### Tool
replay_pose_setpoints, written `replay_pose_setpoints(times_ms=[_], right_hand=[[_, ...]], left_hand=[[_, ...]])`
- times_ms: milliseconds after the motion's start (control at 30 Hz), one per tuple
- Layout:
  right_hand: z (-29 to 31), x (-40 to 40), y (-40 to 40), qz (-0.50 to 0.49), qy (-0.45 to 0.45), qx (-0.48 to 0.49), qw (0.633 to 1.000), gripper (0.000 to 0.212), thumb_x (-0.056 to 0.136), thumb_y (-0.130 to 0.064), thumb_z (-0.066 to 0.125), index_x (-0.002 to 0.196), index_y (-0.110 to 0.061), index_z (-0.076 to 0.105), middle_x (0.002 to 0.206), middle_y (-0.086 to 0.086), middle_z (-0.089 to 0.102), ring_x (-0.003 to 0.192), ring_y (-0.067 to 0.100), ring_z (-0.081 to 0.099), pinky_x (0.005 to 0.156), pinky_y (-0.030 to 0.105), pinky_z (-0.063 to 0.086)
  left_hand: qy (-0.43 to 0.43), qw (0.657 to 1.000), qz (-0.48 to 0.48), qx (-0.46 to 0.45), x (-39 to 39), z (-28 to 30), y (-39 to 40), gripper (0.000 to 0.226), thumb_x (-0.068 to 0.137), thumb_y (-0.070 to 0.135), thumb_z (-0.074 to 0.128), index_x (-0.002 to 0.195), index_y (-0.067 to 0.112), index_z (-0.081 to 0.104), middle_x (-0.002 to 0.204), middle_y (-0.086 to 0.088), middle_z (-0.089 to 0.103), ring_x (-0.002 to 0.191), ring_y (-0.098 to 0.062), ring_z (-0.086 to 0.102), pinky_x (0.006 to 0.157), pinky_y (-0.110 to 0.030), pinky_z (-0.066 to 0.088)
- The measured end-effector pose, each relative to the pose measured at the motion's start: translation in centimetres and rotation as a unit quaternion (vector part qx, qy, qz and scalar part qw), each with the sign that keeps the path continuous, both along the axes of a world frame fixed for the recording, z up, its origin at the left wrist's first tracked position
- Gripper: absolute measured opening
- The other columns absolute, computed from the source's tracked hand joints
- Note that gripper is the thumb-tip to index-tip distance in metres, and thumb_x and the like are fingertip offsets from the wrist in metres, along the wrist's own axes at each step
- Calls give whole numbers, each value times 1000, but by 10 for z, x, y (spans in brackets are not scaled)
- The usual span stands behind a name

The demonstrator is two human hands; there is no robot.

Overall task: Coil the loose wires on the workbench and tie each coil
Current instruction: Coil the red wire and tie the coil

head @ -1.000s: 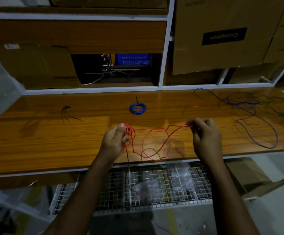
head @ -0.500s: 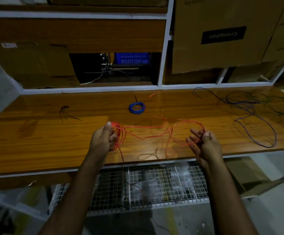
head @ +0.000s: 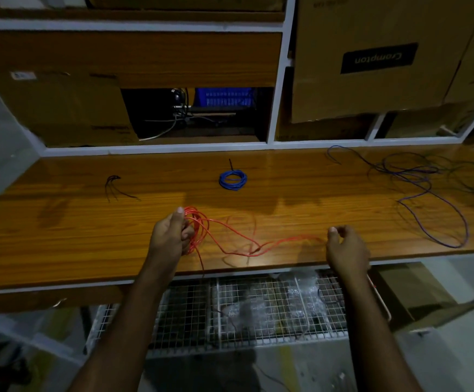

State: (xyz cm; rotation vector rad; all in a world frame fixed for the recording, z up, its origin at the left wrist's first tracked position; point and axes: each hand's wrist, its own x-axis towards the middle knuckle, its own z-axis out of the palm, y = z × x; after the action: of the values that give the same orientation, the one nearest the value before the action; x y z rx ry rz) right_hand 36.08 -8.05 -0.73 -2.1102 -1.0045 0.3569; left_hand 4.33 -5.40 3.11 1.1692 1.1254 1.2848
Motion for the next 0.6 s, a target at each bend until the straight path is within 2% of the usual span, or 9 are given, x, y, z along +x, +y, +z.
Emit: replay_pose_setpoints(times_ms=[67, 133, 200, 267, 333, 367, 400, 500, 600], right_hand=[[6, -10, -1, 55, -11, 40, 998, 28, 101, -32, 52, 121, -14, 58, 124, 10, 62, 119, 30, 54, 97, 48, 46], [15, -24, -3, 154, 1, 79, 985, 23, 99, -24, 57, 120, -14, 60, 118, 3, 65, 111, 19, 59, 90, 36, 48], [26, -39, -6, 261, 23, 79, 962, 20, 97, -24, 61, 116, -19, 61, 111, -7, 65, 103, 8, 61, 86, 28, 49], [31, -57, -8, 362, 38, 48, 930, 30, 93, -34, 66, 120, -26, 59, 115, -15, 62, 106, -2, 57, 87, 22, 49], [30, -75, -9, 432, 36, 3, 901, 49, 86, -44, 71, 130, -30, 55, 122, -17, 59, 110, -3, 54, 87, 21, 47], [29, -82, -9, 449, 24, -19, 893, 52, 84, -45, 73, 131, -30, 55, 120, -16, 60, 108, -2, 55, 86, 23, 50], [27, -86, -9, 457, 13, -33, 889, 46, 86, -41, 73, 128, -29, 58, 114, -13, 65, 101, 1, 59, 83, 26, 53], [17, -86, -6, 443, 5, -26, 896, 7, 94, -24, 66, 101, -24, 69, 80, -4, 70, 71, 5, 64, 69, 35, 57], [8, -87, -3, 394, 35, 35, 918, 12, 99, -24, 57, 93, -23, 67, 71, -3, 68, 60, 4, 61, 58, 30, 50]], left_hand=[[-2, 1000, -3, -3, 1, 0, 0, 40, 108, 34, 31, 71, 19, 34, 53, 8, 35, 40, -6, 19, 38, -20, 16], [3, 1000, -6, -2, 1, 1, 0, 40, 107, 35, 31, 70, 19, 34, 53, 8, 35, 40, -6, 20, 39, -20, 17], [11, 1000, -9, 1, 2, 2, 0, 40, 107, 35, 32, 71, 20, 34, 53, 8, 36, 41, -6, 20, 40, -21, 16], [14, 1000, -12, 3, 4, 4, -1, 39, 107, 35, 32, 72, 20, 35, 54, 8, 36, 42, -6, 21, 42, -23, 16], [9, 1000, -18, 5, 7, 7, -2, 37, 107, 34, 32, 73, 20, 35, 55, 8, 36, 42, -6, 22, 42, -23, 17], [6, 1000, -21, 7, 8, 9, -2, 37, 108, 34, 32, 74, 20, 36, 55, 8, 36, 42, -6, 22, 42, -23, 17], [5, 1000, -21, 7, 8, 10, -3, 37, 107, 34, 32, 74, 20, 36, 55, 8, 36, 43, -7, 22, 42, -23, 18], [-2, 1000, -16, 5, 4, 13, -1, 36, 107, 35, 32, 75, 20, 37, 54, 9, 37, 43, -6, 23, 42, -24, 17], [-9, 1000, -14, 0, 0, 16, -2, 35, 107, 34, 32, 76, 20, 37, 53, 9, 36, 42, -5, 23, 41, -22, 17]])
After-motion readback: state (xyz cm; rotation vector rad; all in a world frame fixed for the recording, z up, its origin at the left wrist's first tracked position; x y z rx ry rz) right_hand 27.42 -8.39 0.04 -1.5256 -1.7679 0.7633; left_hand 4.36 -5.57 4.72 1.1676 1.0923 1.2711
